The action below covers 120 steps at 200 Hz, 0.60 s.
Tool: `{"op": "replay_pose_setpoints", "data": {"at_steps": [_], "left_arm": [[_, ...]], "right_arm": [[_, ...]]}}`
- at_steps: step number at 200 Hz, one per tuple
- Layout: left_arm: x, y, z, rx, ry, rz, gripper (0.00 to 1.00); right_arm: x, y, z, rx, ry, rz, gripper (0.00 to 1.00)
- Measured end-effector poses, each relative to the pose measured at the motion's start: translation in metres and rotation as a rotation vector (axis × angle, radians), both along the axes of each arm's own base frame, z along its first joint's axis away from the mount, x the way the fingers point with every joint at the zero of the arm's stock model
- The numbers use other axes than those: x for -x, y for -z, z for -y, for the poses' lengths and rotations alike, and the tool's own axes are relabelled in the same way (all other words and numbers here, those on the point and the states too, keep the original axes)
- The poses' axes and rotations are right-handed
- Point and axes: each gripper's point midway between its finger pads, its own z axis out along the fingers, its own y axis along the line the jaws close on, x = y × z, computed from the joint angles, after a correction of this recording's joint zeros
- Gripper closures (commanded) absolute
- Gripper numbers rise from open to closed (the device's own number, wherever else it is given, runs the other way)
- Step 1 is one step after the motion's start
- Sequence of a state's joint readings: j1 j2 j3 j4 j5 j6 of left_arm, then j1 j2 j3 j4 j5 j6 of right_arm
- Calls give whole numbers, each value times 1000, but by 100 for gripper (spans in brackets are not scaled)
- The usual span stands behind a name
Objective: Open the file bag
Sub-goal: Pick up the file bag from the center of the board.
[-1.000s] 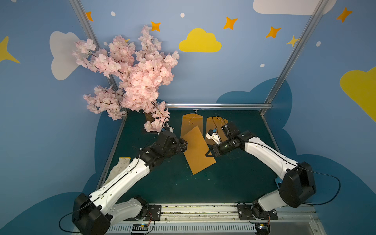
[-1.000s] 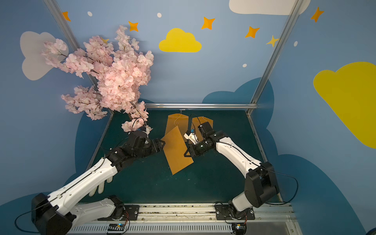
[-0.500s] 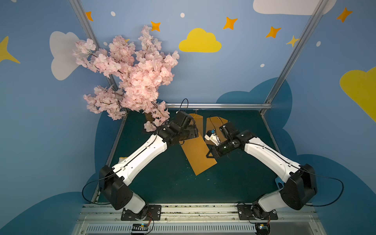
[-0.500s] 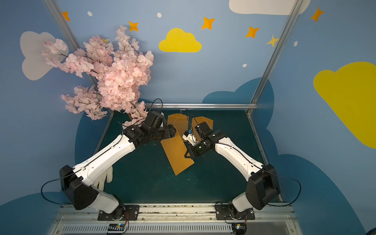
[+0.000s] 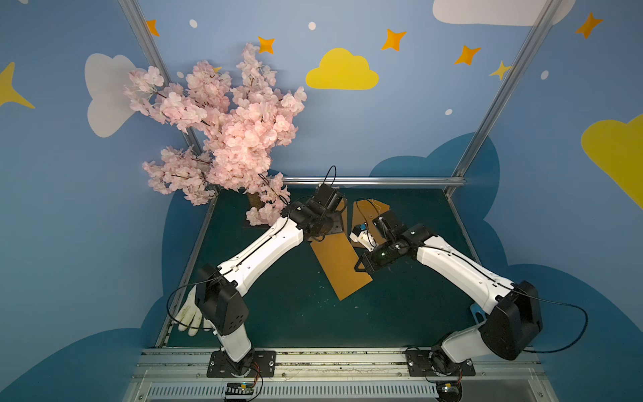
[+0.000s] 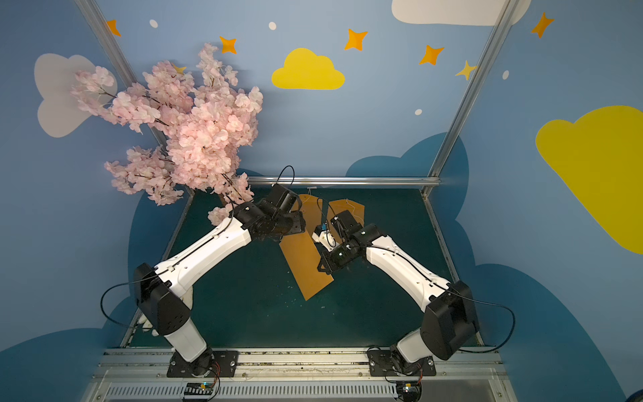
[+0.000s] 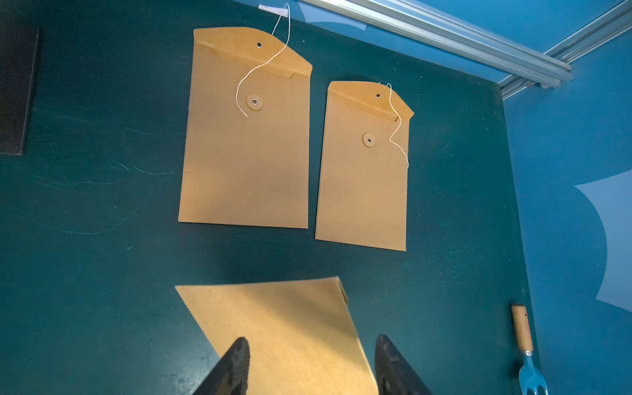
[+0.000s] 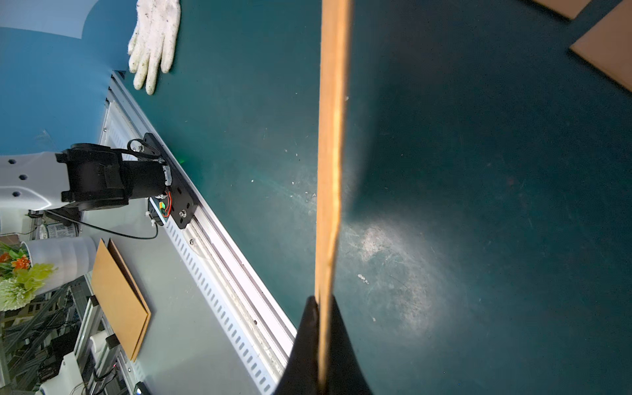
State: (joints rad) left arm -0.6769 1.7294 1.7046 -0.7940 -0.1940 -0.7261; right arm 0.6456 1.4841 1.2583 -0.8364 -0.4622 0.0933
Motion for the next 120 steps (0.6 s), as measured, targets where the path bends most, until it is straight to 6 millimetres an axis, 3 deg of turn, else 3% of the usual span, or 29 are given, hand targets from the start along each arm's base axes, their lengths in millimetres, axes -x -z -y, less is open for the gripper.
{"op": "replay_pose_setpoints", "data": {"at_steps": [51,120], "left_arm": [[-2,2,1,-4,-11,-15,52],[-16,3,13,5,-21,-21,52]], "right_arm": [[-6,-6,-1,16,6,41,100],[-6,0,-2,72,8,57,100]]}}
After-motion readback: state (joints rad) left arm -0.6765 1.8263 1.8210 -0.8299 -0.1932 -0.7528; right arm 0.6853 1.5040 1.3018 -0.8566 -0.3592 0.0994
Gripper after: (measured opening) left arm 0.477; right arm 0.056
